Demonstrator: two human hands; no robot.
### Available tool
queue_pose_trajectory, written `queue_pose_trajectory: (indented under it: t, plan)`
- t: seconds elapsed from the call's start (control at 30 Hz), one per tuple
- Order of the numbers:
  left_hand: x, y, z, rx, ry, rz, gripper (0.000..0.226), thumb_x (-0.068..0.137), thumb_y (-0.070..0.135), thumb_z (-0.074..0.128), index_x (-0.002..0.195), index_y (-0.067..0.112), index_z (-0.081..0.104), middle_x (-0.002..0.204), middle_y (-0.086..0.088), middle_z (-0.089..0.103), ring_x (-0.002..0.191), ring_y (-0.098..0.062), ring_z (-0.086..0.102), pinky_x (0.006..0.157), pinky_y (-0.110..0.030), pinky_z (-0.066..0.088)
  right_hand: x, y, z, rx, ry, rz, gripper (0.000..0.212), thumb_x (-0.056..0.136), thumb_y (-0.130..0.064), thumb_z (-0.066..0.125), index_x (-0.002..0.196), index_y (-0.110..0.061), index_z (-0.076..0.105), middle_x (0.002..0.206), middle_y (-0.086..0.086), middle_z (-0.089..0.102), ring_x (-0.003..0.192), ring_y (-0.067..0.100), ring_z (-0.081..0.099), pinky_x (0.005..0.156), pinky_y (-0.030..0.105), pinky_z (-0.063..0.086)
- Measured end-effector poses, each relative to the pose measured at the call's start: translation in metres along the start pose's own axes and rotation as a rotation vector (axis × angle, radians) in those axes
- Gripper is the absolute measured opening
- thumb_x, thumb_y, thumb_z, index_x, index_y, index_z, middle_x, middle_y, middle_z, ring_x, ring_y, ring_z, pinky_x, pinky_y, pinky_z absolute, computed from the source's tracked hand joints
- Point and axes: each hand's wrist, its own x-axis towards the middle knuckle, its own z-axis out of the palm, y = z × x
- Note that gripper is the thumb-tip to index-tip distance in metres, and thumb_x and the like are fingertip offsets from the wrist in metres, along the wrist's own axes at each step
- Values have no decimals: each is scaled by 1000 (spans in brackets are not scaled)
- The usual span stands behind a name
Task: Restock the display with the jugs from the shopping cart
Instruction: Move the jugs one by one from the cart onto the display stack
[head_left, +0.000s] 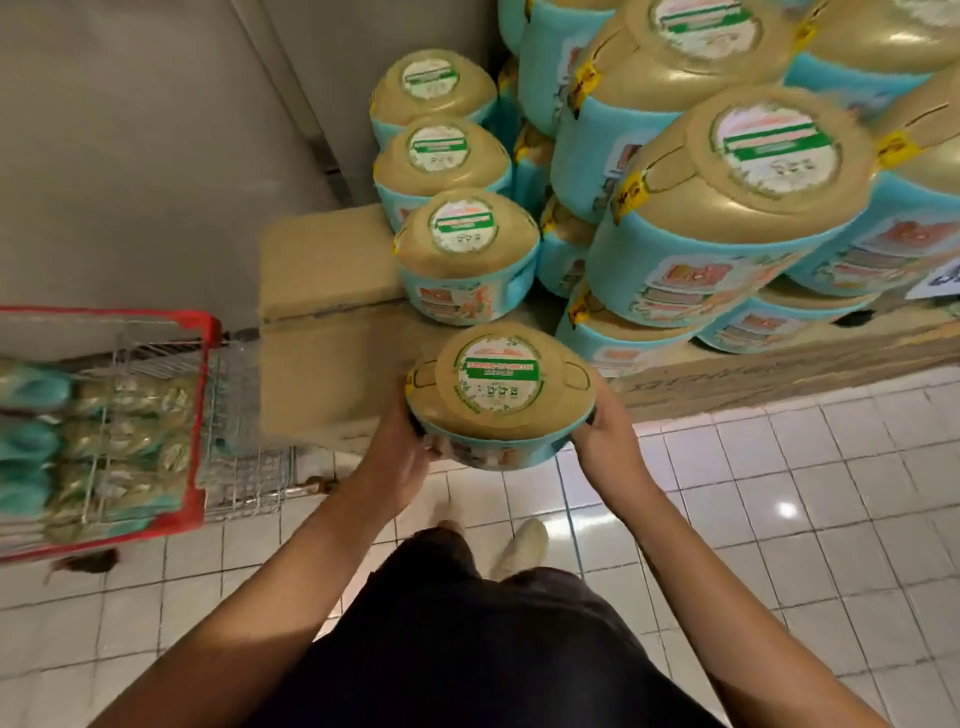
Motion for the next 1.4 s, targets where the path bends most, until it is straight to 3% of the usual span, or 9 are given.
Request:
queue_pose_trajectory:
  t: [0.13, 0.23, 0.33, 0.5, 0.7, 0.9, 1.07, 1.3, 1.4]
  plan:
    - [13, -1, -8, -101, 81, 45, 52, 109, 55, 30, 132, 33, 71, 142, -4, 65, 129, -21, 61, 111, -49, 47, 19, 7, 12, -36, -52, 21, 22, 91, -13, 59, 113, -13, 62, 104, -25, 70, 100, -4, 64, 83, 13, 51]
    - [23, 3, -14, -159, 84, 58, 57, 110, 52, 33, 150, 17, 55, 151, -11, 57, 140, -25, 50, 122, -48, 34, 28, 5, 17, -88, -105, 11, 26, 91, -17, 59, 116, -23, 60, 112, -19, 69, 107, -2, 63, 85, 15, 51]
    - [33, 5, -17, -180, 129, 56, 52, 110, 48, 36, 143, 16, 60, 143, -9, 60, 128, -25, 49, 117, -49, 34, 40, 4, 12, -207, -185, 37, 31, 90, -8, 60, 118, -22, 60, 120, 11, 55, 111, 5, 56, 94, 25, 49]
    - [48, 2, -15, -207, 180, 56, 36, 111, 37, 39, 119, 23, 71, 122, 0, 74, 114, -18, 63, 103, -36, 49, 47, 6, 24, -250, -12, 214, 32, 99, 1, 54, 124, -18, 57, 130, 11, 58, 122, 22, 57, 107, 43, 48]
    - [60, 4, 0, -226, 244, 31, 31, 109, 38, 45, 112, 26, 73, 115, 5, 78, 97, -5, 73, 77, -23, 58, 40, 5, 60, 450, 358, 600, 43, 98, 4, 41, 137, -9, 55, 120, 7, 65, 107, 14, 58, 97, 36, 53]
    - [78, 17, 11, -267, 350, 13, 33, 107, 46, 50, 97, 26, 74, 88, 14, 80, 96, -8, 69, 84, -28, 54, 57, 1, 70, 458, 466, 560, 40, 96, 0, 37, 91, -27, 65, 74, -13, 65, 81, 9, 53, 87, 31, 44]
    - [84, 17, 11, -256, 364, 4, 36, 103, 54, 53, 105, 24, 74, 107, 7, 79, 110, -14, 68, 100, -35, 54, 67, 6, 74, 509, 496, 568, 39, 95, 1, 37, 98, -25, 66, 84, -6, 64, 82, 12, 52, 76, 29, 49]
    - [86, 20, 3, -172, 365, -19, 44, 94, 67, 58, 106, 29, 75, 95, 17, 77, 100, -6, 66, 73, -23, 47, 66, 13, 78, 566, 570, 570, 38, 96, 4, 35, 92, -21, 63, 90, 2, 55, 86, 15, 47, 81, 28, 49]
    - [85, 22, -8, -92, 265, 47, 47, 98, 64, 54, 127, 31, 71, 114, 14, 76, 113, -8, 66, 89, -28, 52, 55, 14, 80, 588, 559, 548, 39, 95, 8, 36, 98, -15, 68, 99, 5, 57, 94, 18, 52, 87, 29, 54]
